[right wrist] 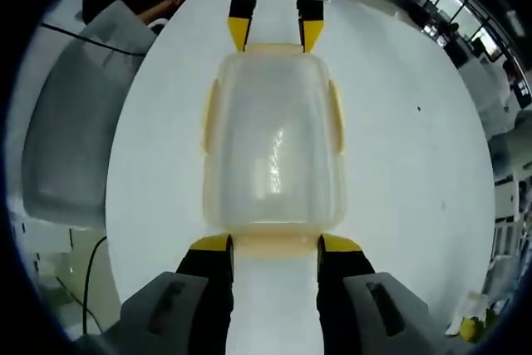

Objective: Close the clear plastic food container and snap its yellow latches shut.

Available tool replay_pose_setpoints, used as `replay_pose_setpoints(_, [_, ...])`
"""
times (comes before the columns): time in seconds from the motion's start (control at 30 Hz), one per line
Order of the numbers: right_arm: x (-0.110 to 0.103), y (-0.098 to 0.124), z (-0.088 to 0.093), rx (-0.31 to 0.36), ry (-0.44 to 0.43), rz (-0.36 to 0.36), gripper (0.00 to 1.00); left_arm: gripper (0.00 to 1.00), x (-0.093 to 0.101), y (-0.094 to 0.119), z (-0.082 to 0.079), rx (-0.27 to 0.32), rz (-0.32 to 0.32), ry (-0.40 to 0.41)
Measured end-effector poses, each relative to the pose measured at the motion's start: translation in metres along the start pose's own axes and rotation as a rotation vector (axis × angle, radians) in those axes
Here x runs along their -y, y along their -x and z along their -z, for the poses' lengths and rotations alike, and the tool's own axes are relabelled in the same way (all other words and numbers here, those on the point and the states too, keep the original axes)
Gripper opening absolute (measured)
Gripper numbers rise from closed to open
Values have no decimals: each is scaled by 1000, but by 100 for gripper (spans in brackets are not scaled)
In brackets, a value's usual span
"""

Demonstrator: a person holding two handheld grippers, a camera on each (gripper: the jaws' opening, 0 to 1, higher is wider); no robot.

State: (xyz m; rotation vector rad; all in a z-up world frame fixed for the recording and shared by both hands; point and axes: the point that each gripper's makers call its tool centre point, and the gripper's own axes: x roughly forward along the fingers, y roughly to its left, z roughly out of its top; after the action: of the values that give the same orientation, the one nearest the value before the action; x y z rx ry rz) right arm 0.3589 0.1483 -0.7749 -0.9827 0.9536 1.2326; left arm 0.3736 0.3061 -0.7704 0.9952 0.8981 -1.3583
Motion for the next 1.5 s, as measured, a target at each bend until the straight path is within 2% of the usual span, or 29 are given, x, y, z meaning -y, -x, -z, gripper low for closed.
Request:
replay_pose_setpoints(0.2, [-1, -3, 10, -1, -1, -11, 35, 33, 2, -7, -7, -31, 19, 2])
replay_pose_setpoints(0.4, [-2, -6, 19, 12, -4, -24, 35, 34, 4, -13, -13, -36, 30, 12])
replay_pose_setpoints(0.53, [-5, -7, 15, 36, -3, -33, 35, 34, 7, -18, -6, -87, 39, 11])
replay_pose_setpoints(0.93, [-11, -7, 17, 9, 4, -44, 36, 34, 11, -19, -9, -105, 53, 11])
replay_pose_setpoints(1.3, [-11, -8, 18, 22, -14, -53, 36, 34, 12, -24, -5, -130, 54, 7])
replay_pose_setpoints(1.5, [-12, -10, 21, 10, 38, -39, 37, 34, 11, -22, -5, -123, 46, -10])
